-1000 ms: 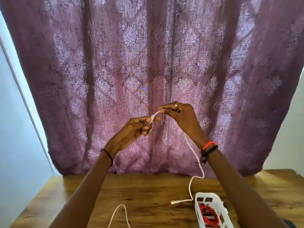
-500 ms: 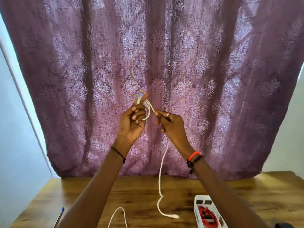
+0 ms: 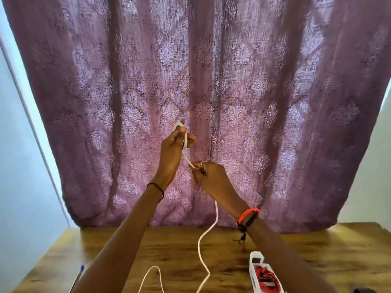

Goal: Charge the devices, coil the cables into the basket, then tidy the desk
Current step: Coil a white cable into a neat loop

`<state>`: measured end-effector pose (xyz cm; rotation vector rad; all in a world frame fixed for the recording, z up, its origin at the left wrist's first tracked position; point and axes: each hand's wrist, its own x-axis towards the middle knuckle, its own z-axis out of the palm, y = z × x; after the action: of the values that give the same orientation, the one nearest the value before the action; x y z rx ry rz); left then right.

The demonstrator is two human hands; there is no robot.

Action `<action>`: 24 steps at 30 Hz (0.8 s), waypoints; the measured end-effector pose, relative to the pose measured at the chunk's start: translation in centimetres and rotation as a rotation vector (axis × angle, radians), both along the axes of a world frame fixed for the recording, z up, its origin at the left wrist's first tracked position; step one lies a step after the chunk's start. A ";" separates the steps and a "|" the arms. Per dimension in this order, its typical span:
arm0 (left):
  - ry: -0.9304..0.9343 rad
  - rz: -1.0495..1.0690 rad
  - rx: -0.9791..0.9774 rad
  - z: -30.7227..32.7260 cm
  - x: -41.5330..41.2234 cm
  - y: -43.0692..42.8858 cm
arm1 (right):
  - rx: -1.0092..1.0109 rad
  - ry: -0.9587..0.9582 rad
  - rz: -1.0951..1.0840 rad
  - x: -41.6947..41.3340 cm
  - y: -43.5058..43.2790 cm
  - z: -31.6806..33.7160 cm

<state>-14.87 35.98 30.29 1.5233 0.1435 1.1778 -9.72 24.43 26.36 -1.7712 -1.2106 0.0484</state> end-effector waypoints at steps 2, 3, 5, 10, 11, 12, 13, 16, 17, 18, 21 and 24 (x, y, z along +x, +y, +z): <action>0.108 0.094 0.174 -0.5 0.0 -0.1 | -0.025 -0.033 -0.044 0.2 -0.1 0.3; 0.158 0.128 0.227 -0.9 0.0 0.2 | -0.037 -0.048 -0.069 0.4 -0.2 0.6; 0.237 0.175 0.321 -1.3 -0.1 1.0 | -0.053 -0.088 -0.098 0.6 -0.7 1.3; 0.389 0.275 0.663 -2.3 -0.7 2.2 | -0.086 -0.172 -0.086 1.3 -1.4 2.3; 0.388 0.277 0.697 -2.4 -0.9 2.2 | -0.084 -0.177 -0.087 1.5 -1.5 2.5; 0.392 0.280 0.721 -2.6 -1.0 2.2 | -0.071 -0.181 -0.087 1.7 -1.7 2.8; 0.399 0.277 0.733 -2.9 -1.0 2.3 | -0.045 -0.188 -0.086 1.9 -1.8 3.1; 0.436 0.173 0.646 -3.7 -1.1 2.6 | 0.064 -0.201 -0.090 2.7 -2.2 3.6; 0.444 0.108 0.577 -4.1 -1.2 2.7 | 0.097 -0.194 -0.090 3.1 -2.3 3.6; 0.452 0.040 0.517 -4.3 -1.3 2.6 | 0.122 -0.188 -0.089 3.5 -2.4 3.7; 0.496 -0.155 0.439 -4.3 -2.1 1.8 | 0.168 -0.183 -0.080 4.2 -2.8 3.9; 0.508 -0.317 0.407 -3.8 -3.2 0.7 | 0.235 -0.127 -0.023 4.5 -3.2 3.9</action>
<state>-18.04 36.71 26.45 2.0971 -0.0044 0.5695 -5.21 21.27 30.24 -1.6007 -1.2316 -0.2149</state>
